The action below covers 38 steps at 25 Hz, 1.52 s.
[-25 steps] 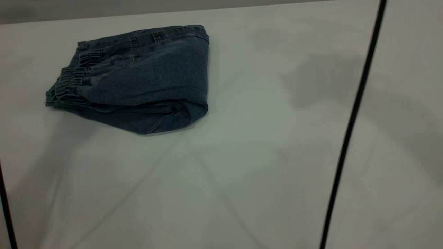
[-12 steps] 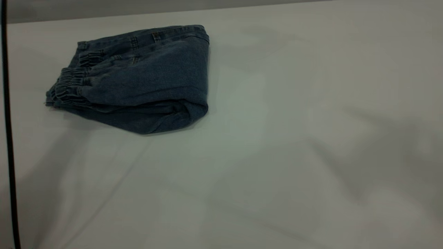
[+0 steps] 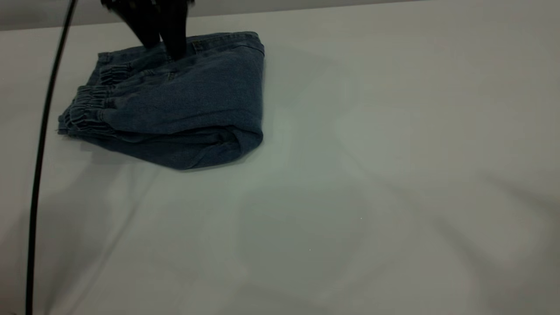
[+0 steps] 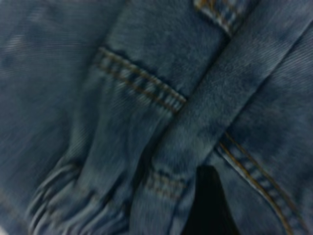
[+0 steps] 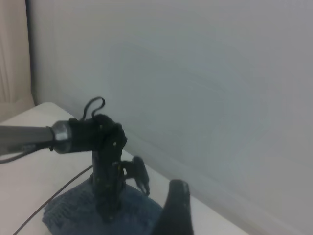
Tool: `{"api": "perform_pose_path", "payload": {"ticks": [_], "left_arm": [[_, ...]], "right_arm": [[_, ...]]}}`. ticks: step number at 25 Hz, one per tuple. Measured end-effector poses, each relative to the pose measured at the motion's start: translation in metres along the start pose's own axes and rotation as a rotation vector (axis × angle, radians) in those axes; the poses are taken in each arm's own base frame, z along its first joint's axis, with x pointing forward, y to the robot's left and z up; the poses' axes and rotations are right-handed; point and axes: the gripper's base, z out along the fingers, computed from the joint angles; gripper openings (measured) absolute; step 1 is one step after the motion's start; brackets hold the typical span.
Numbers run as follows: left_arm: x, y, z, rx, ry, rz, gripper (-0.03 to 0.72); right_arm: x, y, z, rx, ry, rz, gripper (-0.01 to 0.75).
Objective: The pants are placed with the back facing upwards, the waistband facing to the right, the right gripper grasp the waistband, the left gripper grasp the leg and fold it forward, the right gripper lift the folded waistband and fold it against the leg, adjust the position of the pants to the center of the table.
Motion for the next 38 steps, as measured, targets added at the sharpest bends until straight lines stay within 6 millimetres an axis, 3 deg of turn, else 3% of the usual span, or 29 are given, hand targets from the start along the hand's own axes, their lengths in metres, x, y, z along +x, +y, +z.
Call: {"api": "perform_pose_path", "payload": {"ticks": [4, 10, 17, 32, 38], "left_arm": [[0.002, 0.001, 0.027, 0.023, 0.051, 0.098, 0.454], [0.004, 0.000, 0.050, 0.060, 0.082, 0.183, 0.454], [-0.003, -0.019, 0.050, 0.191, 0.030, 0.038, 0.454], [-0.018, -0.072, 0.053, 0.188, 0.069, -0.097, 0.454], [-0.020, -0.080, 0.053, 0.190, 0.076, -0.145, 0.453]], "right_arm": [[0.001, -0.001, 0.005, -0.001, 0.008, 0.003, 0.583], [0.001, -0.001, 0.006, -0.001, 0.008, -0.002, 0.583], [0.002, -0.002, 0.008, 0.004, 0.009, -0.003, 0.583], [0.002, -0.002, 0.010, 0.006, 0.008, -0.004, 0.583], [0.002, -0.002, 0.010, 0.005, 0.008, -0.003, 0.583]]}}
